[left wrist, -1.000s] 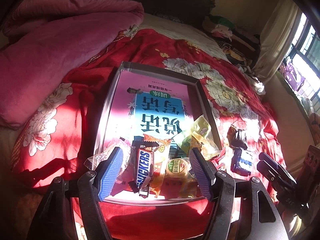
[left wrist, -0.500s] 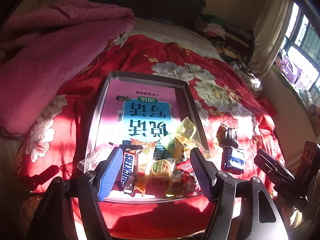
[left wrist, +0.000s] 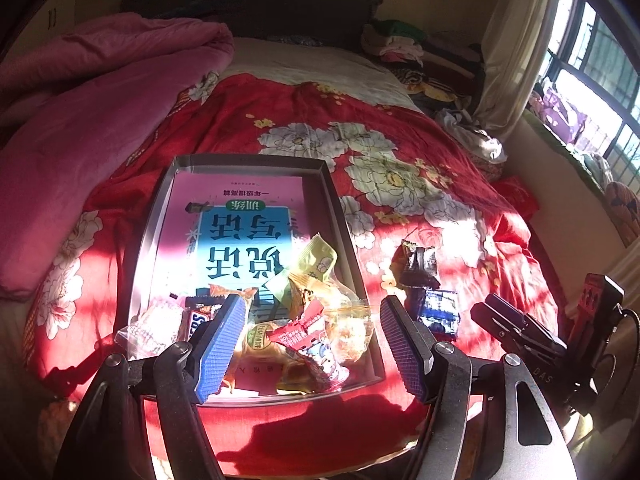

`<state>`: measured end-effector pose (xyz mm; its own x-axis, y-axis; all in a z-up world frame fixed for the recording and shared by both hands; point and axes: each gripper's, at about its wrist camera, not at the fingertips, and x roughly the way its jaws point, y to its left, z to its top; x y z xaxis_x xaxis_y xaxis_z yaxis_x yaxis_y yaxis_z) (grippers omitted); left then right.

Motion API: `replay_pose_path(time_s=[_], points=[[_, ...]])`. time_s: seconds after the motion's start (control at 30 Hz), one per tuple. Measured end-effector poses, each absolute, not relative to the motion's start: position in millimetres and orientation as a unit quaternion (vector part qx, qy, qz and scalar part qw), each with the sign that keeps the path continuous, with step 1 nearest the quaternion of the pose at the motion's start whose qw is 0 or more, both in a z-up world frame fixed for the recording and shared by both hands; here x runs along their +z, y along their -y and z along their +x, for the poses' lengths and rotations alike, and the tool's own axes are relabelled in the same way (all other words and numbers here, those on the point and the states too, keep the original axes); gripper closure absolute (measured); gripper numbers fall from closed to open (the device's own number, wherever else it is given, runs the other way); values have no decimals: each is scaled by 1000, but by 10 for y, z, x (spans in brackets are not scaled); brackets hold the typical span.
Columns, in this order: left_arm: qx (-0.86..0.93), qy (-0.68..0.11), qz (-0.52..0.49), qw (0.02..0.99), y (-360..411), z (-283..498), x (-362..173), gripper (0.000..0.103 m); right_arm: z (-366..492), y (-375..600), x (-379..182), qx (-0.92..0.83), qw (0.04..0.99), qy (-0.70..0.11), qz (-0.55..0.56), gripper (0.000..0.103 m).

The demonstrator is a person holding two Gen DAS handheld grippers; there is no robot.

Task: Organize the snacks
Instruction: 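Move both open tools toward the dark chocolate bag and blue wafer pack, then grasp the green-black snack bag with the left tool while the right tool grasps the blue wafer pack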

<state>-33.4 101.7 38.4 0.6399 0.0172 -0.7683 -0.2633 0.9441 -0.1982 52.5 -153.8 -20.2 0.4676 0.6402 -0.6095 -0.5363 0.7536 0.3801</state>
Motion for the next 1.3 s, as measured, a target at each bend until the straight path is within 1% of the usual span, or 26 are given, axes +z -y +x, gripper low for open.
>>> replay_pose_path(time_s=[0.3, 0.77, 0.9, 1.07, 1.3], points=[[55, -428, -131, 893, -744, -133, 395, 31, 597, 1563, -348, 332, 847, -408, 73, 34], [34, -445, -115, 888, -450, 378, 310, 31, 676, 1323, -646, 317, 841, -438, 33, 33], [29, -453, -108, 885, -374, 549, 245, 31, 649, 1215, -693, 321, 841, -435, 11, 33], [18, -471, -95, 877, -279, 774, 123, 31, 658, 1115, -748, 326, 841, -431, -1, 28], [8, -496, -93, 863, -228, 1051, -78, 31, 686, 957, -822, 332, 847, -413, -42, 28]])
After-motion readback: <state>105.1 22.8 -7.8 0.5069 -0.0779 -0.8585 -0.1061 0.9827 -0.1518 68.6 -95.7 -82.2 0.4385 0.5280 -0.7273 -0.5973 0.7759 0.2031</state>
